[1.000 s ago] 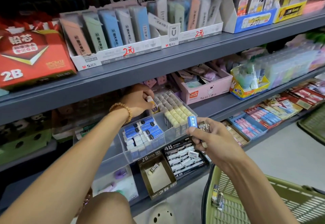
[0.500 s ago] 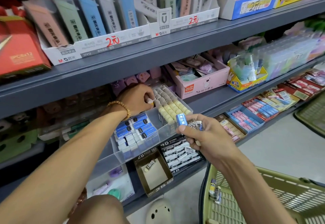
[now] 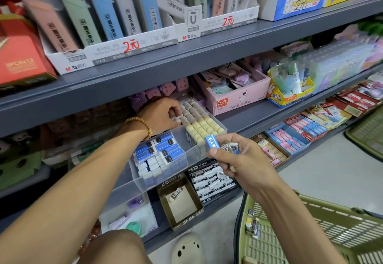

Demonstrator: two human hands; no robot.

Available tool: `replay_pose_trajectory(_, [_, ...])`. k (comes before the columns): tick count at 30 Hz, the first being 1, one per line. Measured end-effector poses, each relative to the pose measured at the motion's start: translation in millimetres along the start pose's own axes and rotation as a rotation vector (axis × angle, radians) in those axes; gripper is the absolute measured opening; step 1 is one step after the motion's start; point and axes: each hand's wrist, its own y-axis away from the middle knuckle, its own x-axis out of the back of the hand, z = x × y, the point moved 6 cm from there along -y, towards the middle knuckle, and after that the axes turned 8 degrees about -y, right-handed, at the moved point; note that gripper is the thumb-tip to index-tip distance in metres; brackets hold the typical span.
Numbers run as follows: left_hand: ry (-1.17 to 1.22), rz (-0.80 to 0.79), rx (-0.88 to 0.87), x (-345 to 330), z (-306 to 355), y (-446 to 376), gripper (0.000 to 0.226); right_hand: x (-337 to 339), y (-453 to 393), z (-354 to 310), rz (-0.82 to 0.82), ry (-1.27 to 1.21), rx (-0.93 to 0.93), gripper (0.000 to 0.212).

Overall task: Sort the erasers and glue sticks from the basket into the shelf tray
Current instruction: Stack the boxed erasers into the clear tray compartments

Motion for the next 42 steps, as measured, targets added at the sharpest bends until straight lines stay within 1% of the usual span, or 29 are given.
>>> replay_pose_trajectory(3, [0.022,0.007,0.016,2,0,2,0.019,-1,2,0,0.001,0.006,0.001,0.024])
replay_pose_trajectory(8, [0.098,-0.012,0.035,7,-3,10,0.021,-5,4,-2,-0.007,0.039,0.014,0.019])
replay_pose_trajectory(10, [0.155,0.025,0.050,13,1,20,0.016,-8,4,-3,-0.012,0.056,0.021,0.019])
replay_pose_trajectory(11, [0.195,0.066,0.058,17,7,26,0.010,-10,4,-3,-0.018,0.063,0.024,0.019])
replay_pose_trajectory(12, [0.259,0.099,0.062,21,15,35,0.003,-12,4,-4,-0.025,0.067,0.028,0.019])
replay_pose_trajectory(13, [0.351,0.098,0.055,22,23,43,0.003,-15,4,-5,-0.030,0.069,0.035,0.020])
replay_pose_trajectory(14, [0.456,0.057,0.036,20,33,51,0.007,-18,4,-6,-0.035,0.073,0.042,0.020])
replay_pose_trajectory(16, [0.611,-0.076,-0.018,15,48,66,0.006,-25,3,-9,-0.046,0.089,0.051,0.020])
replay_pose_trajectory(17, [0.652,-0.118,-0.047,16,51,73,0.007,-28,4,-10,-0.047,0.095,0.051,0.021])
replay_pose_trajectory(19, [0.695,-0.145,-0.084,20,52,83,0.015,-32,5,-10,-0.040,0.093,0.031,0.025])
replay_pose_trajectory(21, [0.682,-0.151,-0.097,25,50,93,0.024,-36,8,-8,-0.038,0.074,-0.001,0.030])
replay_pose_trajectory(22, [0.652,-0.153,-0.101,25,49,98,0.027,-39,9,-6,-0.047,0.062,-0.015,0.029])
replay_pose_trajectory(24, [0.570,-0.128,-0.103,26,48,108,0.025,-45,13,-4,-0.064,0.045,-0.023,0.021])
replay_pose_trajectory(27, [0.506,0.037,-0.030,34,22,122,0.021,-45,16,2,0.002,0.012,-0.023,0.009])
replay_pose_trajectory(29, [0.455,0.165,0.073,40,-6,135,0.023,-38,20,7,0.032,-0.051,-0.064,0.008])
replay_pose_trajectory(30, [0.416,0.194,0.126,41,-19,141,0.023,-35,23,10,0.036,-0.080,-0.090,0.012])
replay_pose_trajectory(32, [0.340,0.185,0.201,37,-34,150,0.021,-29,27,15,0.027,-0.077,-0.124,0.020])
replay_pose_trajectory(35, [0.246,0.168,0.230,30,-34,154,0.019,-26,31,20,0.022,-0.010,-0.127,0.020])
replay_pose_trajectory(38, [0.090,0.152,0.248,31,-29,150,0.016,-26,33,22,0.026,0.045,-0.131,0.017])
replay_pose_trajectory(42, [0.060,0.141,0.240,29,-23,145,0.016,-28,35,20,-0.009,0.053,-0.126,0.021])
